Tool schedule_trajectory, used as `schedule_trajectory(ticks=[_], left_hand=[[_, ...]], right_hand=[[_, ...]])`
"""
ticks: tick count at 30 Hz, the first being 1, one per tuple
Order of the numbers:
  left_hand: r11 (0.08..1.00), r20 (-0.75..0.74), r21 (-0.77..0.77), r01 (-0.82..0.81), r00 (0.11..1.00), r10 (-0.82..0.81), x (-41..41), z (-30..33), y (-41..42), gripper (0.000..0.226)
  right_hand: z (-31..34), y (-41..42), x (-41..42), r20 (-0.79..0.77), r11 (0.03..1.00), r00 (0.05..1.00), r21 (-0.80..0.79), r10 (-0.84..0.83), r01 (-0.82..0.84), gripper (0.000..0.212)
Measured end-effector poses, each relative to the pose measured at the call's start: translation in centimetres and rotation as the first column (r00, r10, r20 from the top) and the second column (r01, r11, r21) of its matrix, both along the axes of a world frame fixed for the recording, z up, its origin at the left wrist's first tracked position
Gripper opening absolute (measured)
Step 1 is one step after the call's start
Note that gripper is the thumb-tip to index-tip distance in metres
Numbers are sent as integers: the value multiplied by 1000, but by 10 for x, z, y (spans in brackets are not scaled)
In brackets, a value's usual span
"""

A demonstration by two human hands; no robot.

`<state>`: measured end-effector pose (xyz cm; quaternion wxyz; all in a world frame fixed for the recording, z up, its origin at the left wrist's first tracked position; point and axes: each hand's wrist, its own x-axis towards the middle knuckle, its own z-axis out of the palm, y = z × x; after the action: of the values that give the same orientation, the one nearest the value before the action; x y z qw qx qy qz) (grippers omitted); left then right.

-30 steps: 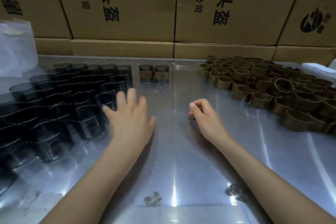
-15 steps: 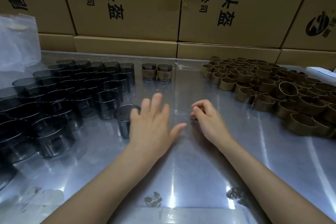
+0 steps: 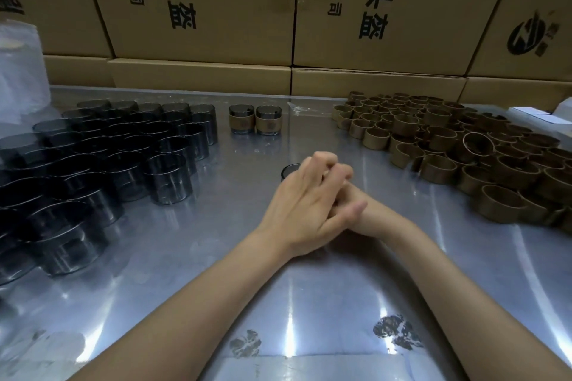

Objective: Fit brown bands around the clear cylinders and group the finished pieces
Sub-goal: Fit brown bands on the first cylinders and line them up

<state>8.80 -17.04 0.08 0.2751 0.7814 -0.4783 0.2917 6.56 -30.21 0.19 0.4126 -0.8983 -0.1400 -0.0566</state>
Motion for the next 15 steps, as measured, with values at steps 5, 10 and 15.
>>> schedule_trajectory(ticks=[5, 10, 15], left_hand=[[991, -124, -131, 19, 992, -36, 11, -3, 6, 41], [993, -356, -117, 24, 932, -64, 26, -3, 20, 58], [998, -386, -64, 6, 922, -30, 31, -6, 21, 70]], right_hand=[[-7, 9, -1, -10, 957, 990, 253, -142, 140, 28], [-4, 4, -4, 88, 832, 936, 492, -341, 257, 45], [0, 0, -5, 144, 788, 868, 507, -476, 348, 55]])
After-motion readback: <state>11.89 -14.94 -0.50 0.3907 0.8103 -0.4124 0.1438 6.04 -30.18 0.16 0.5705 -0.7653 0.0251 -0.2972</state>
